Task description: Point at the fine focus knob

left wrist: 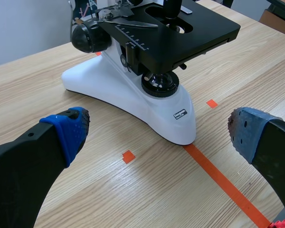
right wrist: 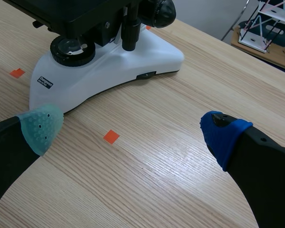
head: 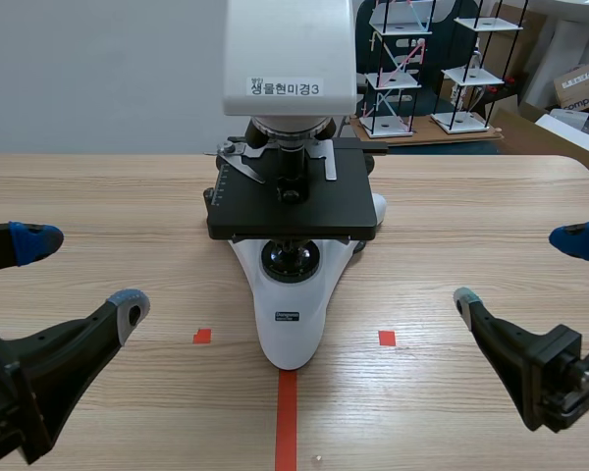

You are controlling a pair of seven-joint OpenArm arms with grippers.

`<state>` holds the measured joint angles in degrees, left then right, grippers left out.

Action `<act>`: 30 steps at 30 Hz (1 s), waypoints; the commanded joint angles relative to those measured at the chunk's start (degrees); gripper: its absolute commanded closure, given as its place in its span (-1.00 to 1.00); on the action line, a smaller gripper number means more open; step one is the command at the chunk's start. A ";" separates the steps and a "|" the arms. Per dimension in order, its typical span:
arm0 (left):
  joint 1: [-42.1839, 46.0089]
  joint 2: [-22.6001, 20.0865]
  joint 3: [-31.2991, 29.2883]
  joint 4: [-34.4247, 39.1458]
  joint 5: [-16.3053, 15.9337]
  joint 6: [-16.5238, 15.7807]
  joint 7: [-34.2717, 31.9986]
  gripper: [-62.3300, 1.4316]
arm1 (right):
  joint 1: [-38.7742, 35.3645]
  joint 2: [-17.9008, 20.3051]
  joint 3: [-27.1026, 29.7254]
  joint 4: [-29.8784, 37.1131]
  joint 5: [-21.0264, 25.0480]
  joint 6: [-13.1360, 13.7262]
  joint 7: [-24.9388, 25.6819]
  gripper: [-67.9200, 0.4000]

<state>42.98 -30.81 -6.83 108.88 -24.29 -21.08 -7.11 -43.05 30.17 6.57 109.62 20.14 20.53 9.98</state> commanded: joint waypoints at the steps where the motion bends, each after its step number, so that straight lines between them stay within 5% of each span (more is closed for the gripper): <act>1: 0.00 0.15 -0.15 1.31 -0.35 -0.07 -0.79 -0.99 | 0.20 0.76 0.50 0.61 0.68 -0.17 0.66 -0.89; 18: 0.00 0.15 -0.15 1.31 -0.35 -0.07 -0.79 -0.99 | 0.17 0.76 0.50 0.61 0.66 -0.17 0.44 -0.84; 30: 0.00 0.17 -0.15 1.31 -0.33 -0.07 -0.79 -0.99 | 3.28 0.85 0.55 -3.74 1.36 -0.13 1.51 0.25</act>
<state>42.98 -30.81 -6.83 108.88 -24.29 -21.08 -7.11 -41.41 30.17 6.57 106.52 20.62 20.53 10.46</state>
